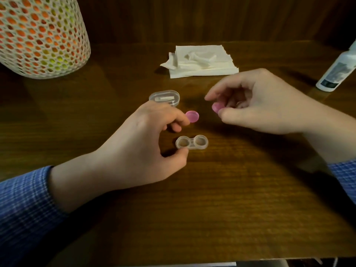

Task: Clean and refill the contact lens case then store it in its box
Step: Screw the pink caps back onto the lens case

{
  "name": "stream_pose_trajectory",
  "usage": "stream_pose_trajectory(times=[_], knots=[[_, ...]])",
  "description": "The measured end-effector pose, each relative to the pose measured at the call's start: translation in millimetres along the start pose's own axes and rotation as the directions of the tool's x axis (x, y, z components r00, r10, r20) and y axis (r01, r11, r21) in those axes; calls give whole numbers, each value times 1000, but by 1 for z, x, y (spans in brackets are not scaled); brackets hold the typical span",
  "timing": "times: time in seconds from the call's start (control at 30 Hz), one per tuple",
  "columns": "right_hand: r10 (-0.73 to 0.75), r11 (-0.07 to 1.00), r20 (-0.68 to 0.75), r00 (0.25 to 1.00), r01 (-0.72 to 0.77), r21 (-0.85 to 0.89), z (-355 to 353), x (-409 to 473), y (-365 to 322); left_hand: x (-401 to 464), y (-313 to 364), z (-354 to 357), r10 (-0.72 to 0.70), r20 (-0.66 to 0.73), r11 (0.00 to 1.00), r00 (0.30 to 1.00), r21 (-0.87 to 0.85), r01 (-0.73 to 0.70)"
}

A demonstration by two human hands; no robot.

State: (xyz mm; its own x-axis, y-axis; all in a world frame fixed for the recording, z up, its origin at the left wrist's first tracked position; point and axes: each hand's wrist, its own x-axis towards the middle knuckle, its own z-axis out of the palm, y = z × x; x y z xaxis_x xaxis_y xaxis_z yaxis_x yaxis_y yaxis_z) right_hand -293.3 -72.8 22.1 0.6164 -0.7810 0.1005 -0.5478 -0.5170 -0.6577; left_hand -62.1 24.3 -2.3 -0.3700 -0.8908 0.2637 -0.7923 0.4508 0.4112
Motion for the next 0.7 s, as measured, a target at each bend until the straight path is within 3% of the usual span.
stream_pose_trajectory(times=[0.33, 0.7], knots=[[-61, 980, -7, 998, 61, 191, 15, -12, -8, 1, -1, 2, -37, -33, 998, 999, -57, 35], [-145, 977, 40, 989, 136, 164, 28, -19, -8, 2, 0, 0, -49, -35, 995, 998, -93, 46]])
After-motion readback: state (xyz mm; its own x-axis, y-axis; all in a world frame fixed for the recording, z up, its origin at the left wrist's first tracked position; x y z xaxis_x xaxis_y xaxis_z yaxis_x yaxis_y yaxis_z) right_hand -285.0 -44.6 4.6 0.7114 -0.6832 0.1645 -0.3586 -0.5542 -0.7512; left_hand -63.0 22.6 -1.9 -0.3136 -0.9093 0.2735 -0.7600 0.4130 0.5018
